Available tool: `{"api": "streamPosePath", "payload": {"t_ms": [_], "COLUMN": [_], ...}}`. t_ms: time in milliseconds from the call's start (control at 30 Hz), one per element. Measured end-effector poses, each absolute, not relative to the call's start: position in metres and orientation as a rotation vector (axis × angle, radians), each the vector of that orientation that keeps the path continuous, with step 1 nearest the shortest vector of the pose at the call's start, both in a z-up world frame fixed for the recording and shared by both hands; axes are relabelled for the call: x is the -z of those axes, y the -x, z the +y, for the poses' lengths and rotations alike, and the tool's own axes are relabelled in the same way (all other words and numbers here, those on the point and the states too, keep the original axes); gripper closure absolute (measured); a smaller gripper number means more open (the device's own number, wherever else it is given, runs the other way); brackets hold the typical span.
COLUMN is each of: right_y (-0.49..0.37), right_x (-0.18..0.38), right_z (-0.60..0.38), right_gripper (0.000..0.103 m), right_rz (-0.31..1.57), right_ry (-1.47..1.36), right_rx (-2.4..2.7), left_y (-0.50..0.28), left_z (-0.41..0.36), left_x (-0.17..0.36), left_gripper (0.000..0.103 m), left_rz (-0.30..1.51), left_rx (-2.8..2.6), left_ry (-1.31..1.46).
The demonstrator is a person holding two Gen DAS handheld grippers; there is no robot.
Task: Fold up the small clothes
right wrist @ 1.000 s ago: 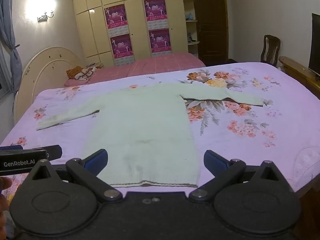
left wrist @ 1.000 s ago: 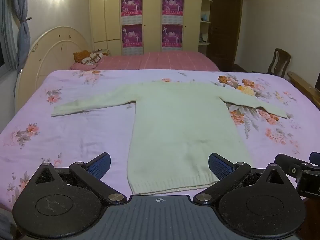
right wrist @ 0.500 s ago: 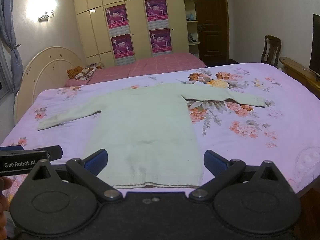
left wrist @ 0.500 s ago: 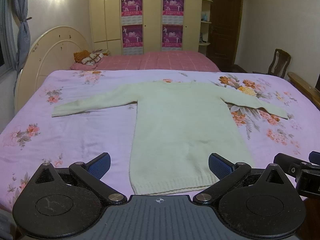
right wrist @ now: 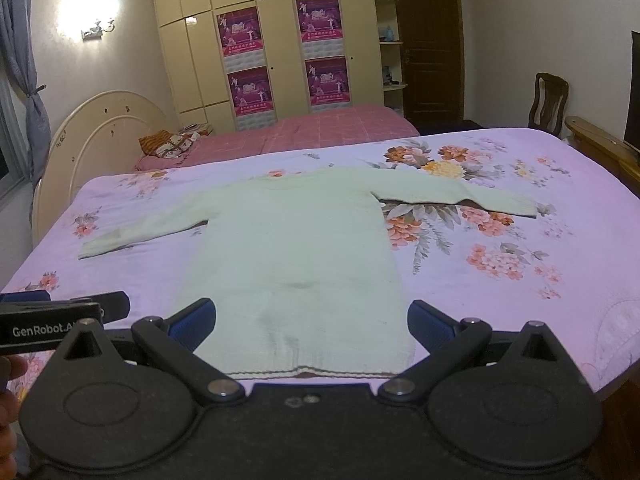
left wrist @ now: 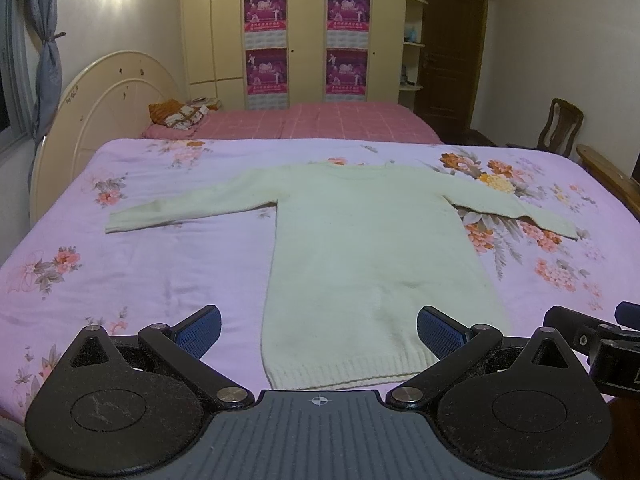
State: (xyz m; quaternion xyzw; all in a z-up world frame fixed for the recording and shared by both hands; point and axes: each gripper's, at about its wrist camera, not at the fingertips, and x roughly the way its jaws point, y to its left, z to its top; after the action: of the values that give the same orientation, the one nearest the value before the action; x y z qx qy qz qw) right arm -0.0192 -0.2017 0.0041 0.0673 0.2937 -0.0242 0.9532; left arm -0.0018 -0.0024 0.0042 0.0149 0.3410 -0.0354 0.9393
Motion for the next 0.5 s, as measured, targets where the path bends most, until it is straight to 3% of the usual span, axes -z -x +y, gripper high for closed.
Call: {"api": "streamPosePath", "payload": {"t_ms": [500], "right_y": [0.0172], "right_x": [-0.0021], "right_z": [-0.2013], "right_gripper": [0.001], "right_rz": [0.620], "right_ry": [-0.108], "right_rx": [0.062], "left_y": [-0.0074], "left_z": [-0.0023], "left_x": [-0.0003], "left_gripper": [0.000], "left_rz": [0.716], "left_rx": [0.086], "left_ry": [-0.017]}}
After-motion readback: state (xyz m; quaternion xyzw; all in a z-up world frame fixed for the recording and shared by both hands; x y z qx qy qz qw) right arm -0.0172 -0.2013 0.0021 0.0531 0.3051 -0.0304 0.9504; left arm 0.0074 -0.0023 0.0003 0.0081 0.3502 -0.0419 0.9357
